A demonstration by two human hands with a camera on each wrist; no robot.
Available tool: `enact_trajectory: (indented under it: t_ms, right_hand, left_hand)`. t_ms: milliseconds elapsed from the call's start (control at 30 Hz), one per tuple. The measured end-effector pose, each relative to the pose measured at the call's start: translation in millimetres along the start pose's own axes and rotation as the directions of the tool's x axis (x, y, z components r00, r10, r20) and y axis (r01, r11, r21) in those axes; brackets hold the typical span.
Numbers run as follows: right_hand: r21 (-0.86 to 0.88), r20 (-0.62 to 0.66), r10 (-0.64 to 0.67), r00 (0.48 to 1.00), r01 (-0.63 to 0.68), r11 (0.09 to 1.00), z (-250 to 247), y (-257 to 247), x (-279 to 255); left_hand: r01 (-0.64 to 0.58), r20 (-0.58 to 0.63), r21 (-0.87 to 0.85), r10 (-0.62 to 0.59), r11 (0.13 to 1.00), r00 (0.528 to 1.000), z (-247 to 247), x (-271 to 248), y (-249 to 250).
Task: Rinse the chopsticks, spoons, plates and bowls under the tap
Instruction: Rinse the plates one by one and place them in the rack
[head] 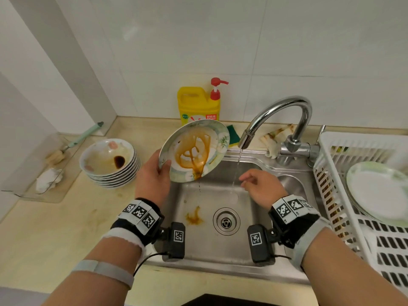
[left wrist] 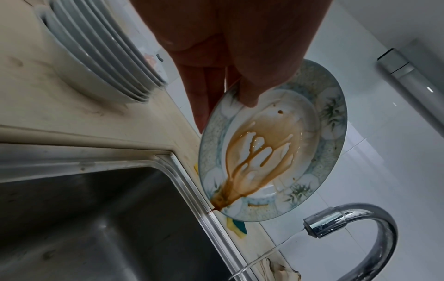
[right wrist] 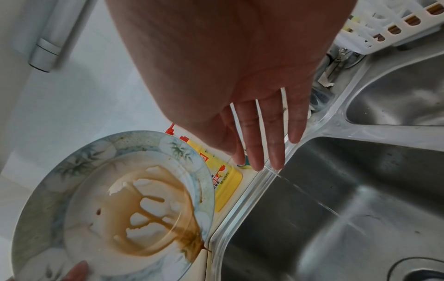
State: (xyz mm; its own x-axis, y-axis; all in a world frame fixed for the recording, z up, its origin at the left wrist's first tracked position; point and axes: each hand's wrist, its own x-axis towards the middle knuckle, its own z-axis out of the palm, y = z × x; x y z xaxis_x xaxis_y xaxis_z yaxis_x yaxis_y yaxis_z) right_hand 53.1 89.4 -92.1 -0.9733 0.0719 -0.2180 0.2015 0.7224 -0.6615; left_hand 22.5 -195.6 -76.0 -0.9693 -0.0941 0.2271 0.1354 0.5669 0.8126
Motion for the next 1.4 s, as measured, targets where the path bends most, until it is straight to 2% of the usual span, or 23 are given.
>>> enact_trajectory:
  t_ms: [167, 400, 633, 900, 1067, 1167, 1267, 1400]
  right_hand:
    - [0.006, 0.004, 0.024, 1.0, -0.024, 1.0, 3.5, 6.3, 1.3]
    - [0.044, 0.023, 0.077, 0.997, -0.078, 0.996, 12.6, 22.6, 10.4]
    - [0.289, 0.005, 0.16, 0.987, -0.154, 0.945, 24.5, 32.1, 37.6]
    - [0.382, 0.134, 0.206, 0.969, -0.242, 0.892, 31.1, 30.9, 87.0]
    - [0.467, 0.187, 0.221, 0.957, -0.285, 0.837, 23.7, 19.4, 103.9]
    - [0.454, 0.097, 0.212, 0.973, -0.232, 0.86, 24.0, 23.2, 109.0]
    - [0.318, -0.001, 0.146, 0.989, -0.139, 0.938, 25.7, 32.0, 112.7]
    - [0.262, 0.047, 0.088, 0.995, -0.097, 0.96, 29.8, 42.7, 114.7]
  left_hand:
    - [0.028, 0.031, -0.018, -0.027, 0.999, 0.999, 6.4, 4.0, -10.4]
    - [0.124, 0.109, -0.153, -0.108, 0.98, 0.988, 16.0, 13.2, -25.2]
    - [0.311, 0.241, -0.205, -0.26, 0.928, 0.935, 29.6, 29.5, -33.7]
    - [0.402, 0.348, -0.204, -0.318, 0.893, 0.882, 53.2, 48.9, -37.8]
    - [0.406, 0.39, -0.206, -0.306, 0.89, 0.868, 66.9, 58.2, -45.1]
    - [0.424, 0.401, -0.226, -0.313, 0.877, 0.861, 73.8, 61.8, -44.4]
    - [0.447, 0.409, -0.249, -0.325, 0.859, 0.852, 76.5, 63.8, -44.5]
    - [0.434, 0.416, -0.269, -0.303, 0.86, 0.857, 75.3, 65.0, -45.3]
